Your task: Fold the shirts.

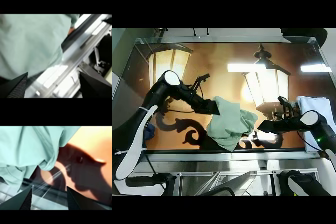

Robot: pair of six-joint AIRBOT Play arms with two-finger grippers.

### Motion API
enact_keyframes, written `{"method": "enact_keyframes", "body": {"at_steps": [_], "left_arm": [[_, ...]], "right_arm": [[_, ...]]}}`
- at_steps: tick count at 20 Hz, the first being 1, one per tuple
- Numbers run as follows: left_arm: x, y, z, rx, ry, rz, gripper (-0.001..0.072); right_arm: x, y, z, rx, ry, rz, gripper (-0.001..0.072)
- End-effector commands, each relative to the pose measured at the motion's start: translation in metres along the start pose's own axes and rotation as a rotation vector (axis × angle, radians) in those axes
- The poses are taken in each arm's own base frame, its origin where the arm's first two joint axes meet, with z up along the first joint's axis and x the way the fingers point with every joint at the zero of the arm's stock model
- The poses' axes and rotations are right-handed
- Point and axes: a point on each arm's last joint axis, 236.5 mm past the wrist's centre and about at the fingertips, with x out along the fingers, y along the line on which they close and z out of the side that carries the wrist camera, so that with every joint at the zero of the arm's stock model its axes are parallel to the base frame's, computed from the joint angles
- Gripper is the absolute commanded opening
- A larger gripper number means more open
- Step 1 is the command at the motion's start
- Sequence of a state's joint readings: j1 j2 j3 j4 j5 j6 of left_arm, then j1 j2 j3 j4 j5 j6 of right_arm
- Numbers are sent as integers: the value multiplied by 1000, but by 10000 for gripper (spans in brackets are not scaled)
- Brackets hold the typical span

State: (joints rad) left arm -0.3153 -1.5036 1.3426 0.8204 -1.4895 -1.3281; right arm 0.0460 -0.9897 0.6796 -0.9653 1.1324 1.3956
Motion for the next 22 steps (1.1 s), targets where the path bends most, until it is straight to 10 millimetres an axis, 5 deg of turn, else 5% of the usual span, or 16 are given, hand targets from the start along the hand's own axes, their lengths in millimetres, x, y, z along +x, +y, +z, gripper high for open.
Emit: {"method": "enact_keyframes", "body": {"at_steps": [1, 8, 12, 14, 16, 17, 18, 19, 20, 22], "left_arm": [[25, 8, -63, -127, 69, -11, 693], [141, 24, -126, -213, 77, 99, 693], [175, 21, -102, -211, 17, 95, 693], [182, 19, -83, -187, -7, 103, 692], [186, 19, -71, -182, 0, 102, 691], [188, 22, -70, -189, 17, 101, 588], [187, 27, -71, -191, 39, 107, 400], [186, 29, -73, -200, 61, 104, 168], [183, 30, -74, -212, 68, 98, 32], [168, 27, -68, -199, 46, 84, 14]], "right_arm": [[34, 1, 7, 9, 54, 84, 463], [84, -5, 21, 32, 64, 186, 463], [86, -5, 22, 24, 61, 193, 452], [86, -5, 22, 21, 60, 193, 283], [86, -5, 23, 21, 57, 191, 261], [86, -5, 23, 22, 57, 191, 138], [86, -5, 23, 21, 57, 191, 55], [85, -4, 22, 20, 62, 195, 14], [84, -2, 21, 15, 70, 202, 14], [76, 9, 21, -34, 91, 236, 14]]}}
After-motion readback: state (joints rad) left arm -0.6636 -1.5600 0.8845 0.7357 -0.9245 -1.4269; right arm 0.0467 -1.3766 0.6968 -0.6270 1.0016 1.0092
